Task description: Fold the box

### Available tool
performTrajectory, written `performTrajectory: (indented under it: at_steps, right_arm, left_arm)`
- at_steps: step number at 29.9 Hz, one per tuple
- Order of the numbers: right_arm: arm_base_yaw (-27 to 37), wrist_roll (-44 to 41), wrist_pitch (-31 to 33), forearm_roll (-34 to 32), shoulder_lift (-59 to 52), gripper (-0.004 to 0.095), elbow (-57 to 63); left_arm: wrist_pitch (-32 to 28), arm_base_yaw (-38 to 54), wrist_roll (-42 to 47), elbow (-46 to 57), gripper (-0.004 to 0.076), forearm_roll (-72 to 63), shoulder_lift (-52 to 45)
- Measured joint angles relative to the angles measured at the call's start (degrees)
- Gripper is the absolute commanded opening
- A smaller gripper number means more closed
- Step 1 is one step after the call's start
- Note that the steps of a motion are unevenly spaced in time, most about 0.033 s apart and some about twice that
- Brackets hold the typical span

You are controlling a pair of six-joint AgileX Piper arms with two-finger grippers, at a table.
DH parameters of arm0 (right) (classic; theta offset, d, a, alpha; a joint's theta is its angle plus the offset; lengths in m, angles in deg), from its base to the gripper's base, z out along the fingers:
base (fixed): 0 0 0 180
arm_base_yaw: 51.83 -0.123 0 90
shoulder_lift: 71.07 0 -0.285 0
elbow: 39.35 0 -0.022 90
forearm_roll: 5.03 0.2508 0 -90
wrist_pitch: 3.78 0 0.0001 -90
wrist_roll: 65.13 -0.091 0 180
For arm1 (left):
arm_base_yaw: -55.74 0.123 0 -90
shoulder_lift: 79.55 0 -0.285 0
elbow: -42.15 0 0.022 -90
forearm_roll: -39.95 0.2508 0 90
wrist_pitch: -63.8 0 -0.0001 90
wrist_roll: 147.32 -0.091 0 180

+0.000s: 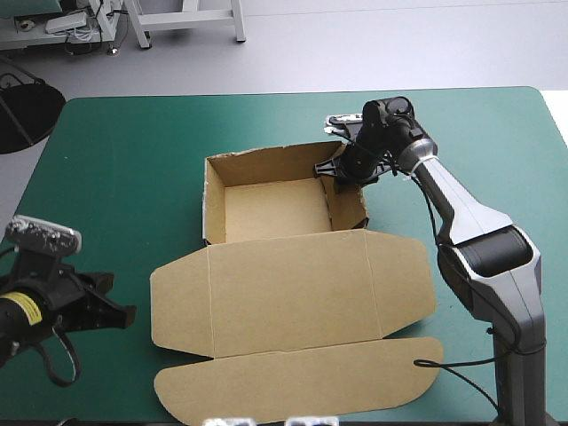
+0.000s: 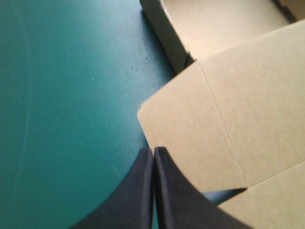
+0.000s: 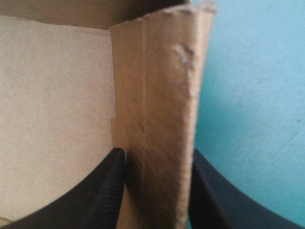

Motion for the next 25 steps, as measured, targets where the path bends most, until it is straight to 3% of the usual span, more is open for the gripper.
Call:
performTrajectory:
  at_steps: [5, 10, 16, 25]
  right_arm:
    - [0.0, 0.7, -0.3, 1.3, 0.3, -0.0016, 1.2]
    - [0.0, 1.3, -0.4, 1.9, 0.3, -0.0013, 1.5]
    - [1.3, 1.7, -0.3, -3.2, -2.1, -0.0013, 1.6]
    - [16.6, 2.7, -0.3, -6.5, -9.9, -0.0013, 7.3]
  left_arm:
    - [-2.5, 0.0, 2.2, 13.5, -0.0009, 0.8, -7.4]
    - [-4.6, 0.0, 3.3, 24.2, -0.0009, 1.6, -13.5]
    - [-5.0, 0.0, 3.5, 32.1, -0.0009, 1.7, -18.0]
    - [-5.2, 0.0, 3.6, 33.6, -0.0009, 1.7, -19.1]
